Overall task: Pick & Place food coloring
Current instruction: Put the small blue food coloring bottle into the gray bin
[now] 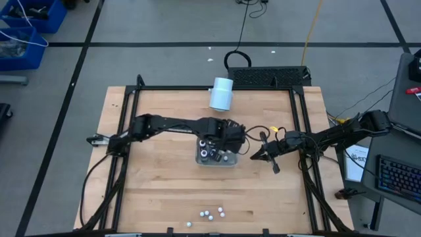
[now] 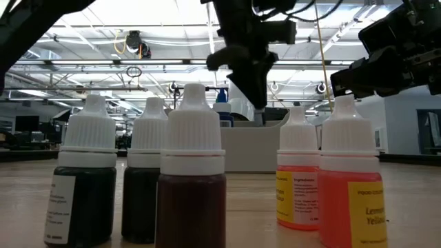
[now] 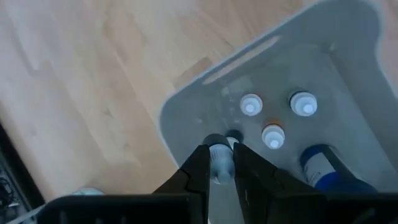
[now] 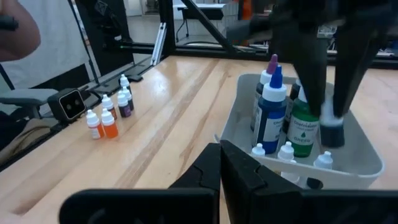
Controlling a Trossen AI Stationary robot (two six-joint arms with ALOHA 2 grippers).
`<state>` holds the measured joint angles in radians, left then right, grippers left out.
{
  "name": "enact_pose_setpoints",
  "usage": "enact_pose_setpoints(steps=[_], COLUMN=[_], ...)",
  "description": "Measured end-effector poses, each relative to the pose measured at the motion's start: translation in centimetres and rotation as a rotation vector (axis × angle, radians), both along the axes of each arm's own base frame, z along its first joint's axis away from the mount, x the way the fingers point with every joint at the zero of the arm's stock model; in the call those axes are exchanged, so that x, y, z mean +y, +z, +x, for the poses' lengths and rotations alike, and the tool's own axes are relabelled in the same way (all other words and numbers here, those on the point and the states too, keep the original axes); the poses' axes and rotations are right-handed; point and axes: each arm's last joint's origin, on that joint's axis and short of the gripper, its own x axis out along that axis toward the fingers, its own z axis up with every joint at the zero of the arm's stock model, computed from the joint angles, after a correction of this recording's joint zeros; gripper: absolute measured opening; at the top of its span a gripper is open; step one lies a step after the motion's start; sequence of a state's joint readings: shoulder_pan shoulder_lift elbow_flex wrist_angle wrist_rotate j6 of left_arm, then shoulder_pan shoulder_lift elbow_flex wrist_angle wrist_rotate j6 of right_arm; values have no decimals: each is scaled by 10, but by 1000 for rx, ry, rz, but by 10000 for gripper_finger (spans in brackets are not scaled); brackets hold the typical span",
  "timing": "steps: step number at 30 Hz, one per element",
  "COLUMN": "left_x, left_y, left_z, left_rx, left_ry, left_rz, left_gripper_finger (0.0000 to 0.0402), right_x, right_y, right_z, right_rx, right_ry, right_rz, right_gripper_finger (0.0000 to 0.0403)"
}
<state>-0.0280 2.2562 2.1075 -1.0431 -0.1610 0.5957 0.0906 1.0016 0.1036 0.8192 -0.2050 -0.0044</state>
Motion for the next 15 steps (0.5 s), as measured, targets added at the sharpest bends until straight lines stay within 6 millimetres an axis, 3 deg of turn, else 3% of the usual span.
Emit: enact_pose_setpoints(steps=[5,15], left_x=[-7,-16], left_y=[-5,-5], left_z=[3,3], left_rx=[0,1], left_ry=[-37,-87], left_rz=[14,17], left_gripper_finger=[68,53], right_x=[0,0], right_y=[0,0], right_z=[0,0], right_rx=[2,-10], right_ry=[-1,-7], right_rz=[7,-36], right_gripper_finger=[0,0])
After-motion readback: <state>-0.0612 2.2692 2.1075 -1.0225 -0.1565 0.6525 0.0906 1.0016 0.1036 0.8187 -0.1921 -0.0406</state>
